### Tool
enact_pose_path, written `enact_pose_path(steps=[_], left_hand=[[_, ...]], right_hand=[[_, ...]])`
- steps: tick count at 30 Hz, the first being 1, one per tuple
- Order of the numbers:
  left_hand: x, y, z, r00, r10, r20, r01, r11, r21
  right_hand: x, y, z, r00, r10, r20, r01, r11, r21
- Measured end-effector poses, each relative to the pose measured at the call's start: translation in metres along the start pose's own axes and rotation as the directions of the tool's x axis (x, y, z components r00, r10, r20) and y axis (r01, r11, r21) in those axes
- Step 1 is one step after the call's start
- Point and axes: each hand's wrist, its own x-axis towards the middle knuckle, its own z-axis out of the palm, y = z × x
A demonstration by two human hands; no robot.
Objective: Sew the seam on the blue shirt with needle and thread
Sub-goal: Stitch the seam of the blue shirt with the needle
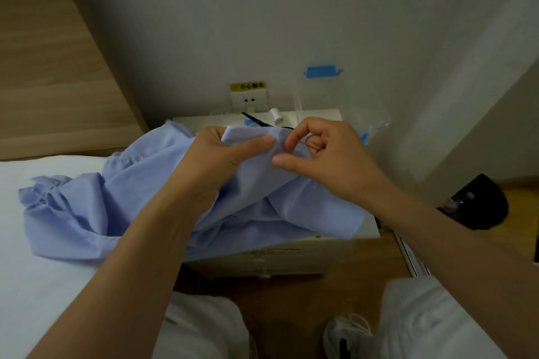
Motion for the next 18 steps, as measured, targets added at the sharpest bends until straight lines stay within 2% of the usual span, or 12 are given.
enact_pose_path(steps=[4, 9, 11, 15, 18], left_hand=[[0.012, -0.009, -0.003, 0.999, 0.043, 0.017, -0.044, 0.996, 0.081], [0.015, -0.012, -0.005, 0.998, 0.065, 0.007, -0.066, 0.988, 0.137], [0.017, -0.014, -0.007, 0.997, 0.07, 0.018, -0.072, 0.983, 0.168], [0.023, -0.015, -0.012, 0.993, 0.049, 0.106, -0.079, 0.95, 0.302], [0.026, -0.017, -0.014, 0.993, 0.049, 0.107, -0.082, 0.936, 0.342]], right_hand=[[0.003, -0.001, 0.0, 0.999, -0.037, -0.024, 0.036, 0.999, -0.039], [0.001, -0.005, -0.003, 0.983, -0.11, 0.148, 0.108, 0.994, 0.019], [0.001, -0.005, -0.004, 0.982, -0.114, 0.152, 0.114, 0.993, 0.01], [0.004, -0.005, -0.01, 0.995, -0.04, 0.086, 0.034, 0.997, 0.07], [0.008, -0.005, -0.012, 0.994, 0.113, -0.002, -0.111, 0.983, 0.148]])
